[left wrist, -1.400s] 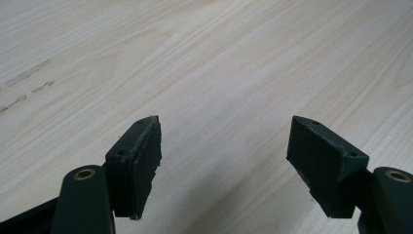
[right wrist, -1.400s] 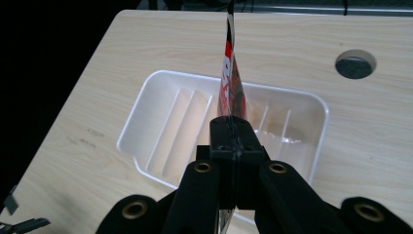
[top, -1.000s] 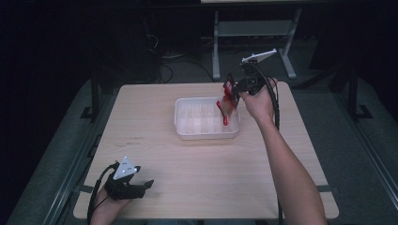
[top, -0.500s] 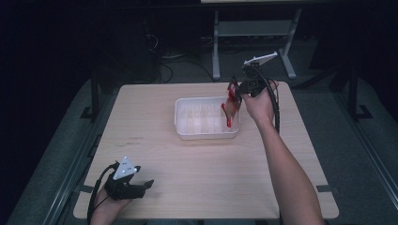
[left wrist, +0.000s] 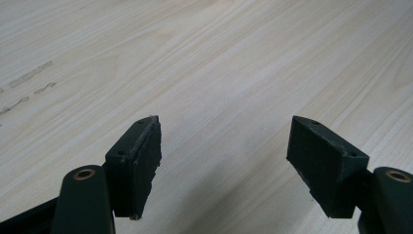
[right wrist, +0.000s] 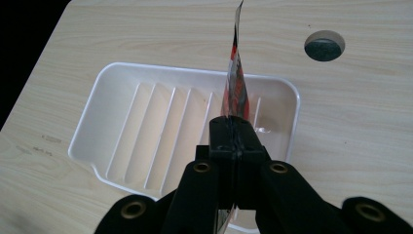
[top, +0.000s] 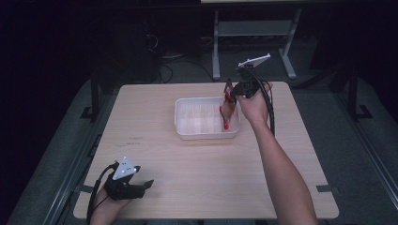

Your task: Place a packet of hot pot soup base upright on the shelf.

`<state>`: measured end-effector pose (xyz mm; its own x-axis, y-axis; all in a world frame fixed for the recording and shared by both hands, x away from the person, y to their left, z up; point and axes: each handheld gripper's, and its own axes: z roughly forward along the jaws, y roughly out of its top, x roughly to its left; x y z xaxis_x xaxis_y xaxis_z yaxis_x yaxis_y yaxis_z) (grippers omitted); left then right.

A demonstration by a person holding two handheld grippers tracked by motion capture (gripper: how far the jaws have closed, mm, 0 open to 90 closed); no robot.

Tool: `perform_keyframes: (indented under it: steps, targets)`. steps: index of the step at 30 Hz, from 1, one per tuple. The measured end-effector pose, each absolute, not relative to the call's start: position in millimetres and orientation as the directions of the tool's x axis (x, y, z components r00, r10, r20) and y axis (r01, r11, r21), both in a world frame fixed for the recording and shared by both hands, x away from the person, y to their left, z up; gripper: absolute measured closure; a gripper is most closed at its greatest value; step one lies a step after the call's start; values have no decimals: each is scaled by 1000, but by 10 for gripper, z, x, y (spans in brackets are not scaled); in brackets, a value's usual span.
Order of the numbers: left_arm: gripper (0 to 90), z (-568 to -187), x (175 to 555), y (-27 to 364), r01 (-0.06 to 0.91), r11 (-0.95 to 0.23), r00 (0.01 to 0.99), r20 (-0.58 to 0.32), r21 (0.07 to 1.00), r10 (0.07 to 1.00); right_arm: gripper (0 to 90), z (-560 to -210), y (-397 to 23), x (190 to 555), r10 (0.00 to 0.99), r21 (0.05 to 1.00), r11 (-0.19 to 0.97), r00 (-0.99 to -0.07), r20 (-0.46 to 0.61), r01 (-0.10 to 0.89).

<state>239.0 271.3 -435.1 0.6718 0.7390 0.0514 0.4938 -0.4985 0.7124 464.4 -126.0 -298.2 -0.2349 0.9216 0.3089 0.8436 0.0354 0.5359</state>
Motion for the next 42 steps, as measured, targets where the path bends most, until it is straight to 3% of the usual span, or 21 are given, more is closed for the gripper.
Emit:
perform_keyframes:
  steps: [42]
  targets:
    - [280, -4365, 2401, 2706, 496, -501, 674, 49, 709, 737, 854, -3199, -1144, 4680, 900, 511, 61, -269, 343, 857]
